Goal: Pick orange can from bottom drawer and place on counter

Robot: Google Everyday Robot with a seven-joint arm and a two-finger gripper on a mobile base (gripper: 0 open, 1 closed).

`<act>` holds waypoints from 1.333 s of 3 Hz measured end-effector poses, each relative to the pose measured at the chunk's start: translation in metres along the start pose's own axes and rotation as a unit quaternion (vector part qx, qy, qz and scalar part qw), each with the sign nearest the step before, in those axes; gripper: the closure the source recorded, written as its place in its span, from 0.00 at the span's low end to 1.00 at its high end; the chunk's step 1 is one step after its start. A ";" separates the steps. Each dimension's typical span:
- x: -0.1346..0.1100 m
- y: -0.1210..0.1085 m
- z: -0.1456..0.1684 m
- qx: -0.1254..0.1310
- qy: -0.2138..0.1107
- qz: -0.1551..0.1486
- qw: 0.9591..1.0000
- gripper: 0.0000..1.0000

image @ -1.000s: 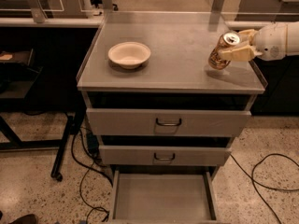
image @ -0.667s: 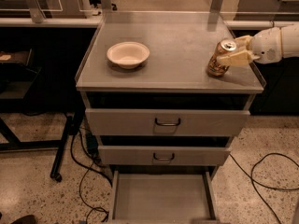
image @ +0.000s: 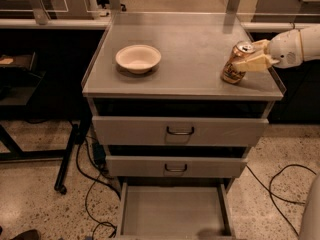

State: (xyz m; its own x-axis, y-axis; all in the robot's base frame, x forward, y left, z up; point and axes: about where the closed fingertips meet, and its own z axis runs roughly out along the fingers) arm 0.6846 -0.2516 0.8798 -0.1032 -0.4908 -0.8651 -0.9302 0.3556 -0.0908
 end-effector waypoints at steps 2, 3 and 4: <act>0.000 0.000 0.000 0.000 0.000 0.000 1.000 0.56; 0.000 0.000 0.000 0.000 0.000 0.000 1.000 0.31; 0.000 0.000 0.000 0.000 0.000 0.000 1.000 0.08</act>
Offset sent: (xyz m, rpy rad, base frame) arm 0.0000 0.0001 0.0002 0.0000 0.0000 0.0001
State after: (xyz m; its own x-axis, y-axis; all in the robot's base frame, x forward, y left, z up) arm 0.6847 -0.2514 0.8800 -0.1032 -0.4908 -0.8652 -0.9303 0.3555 -0.0907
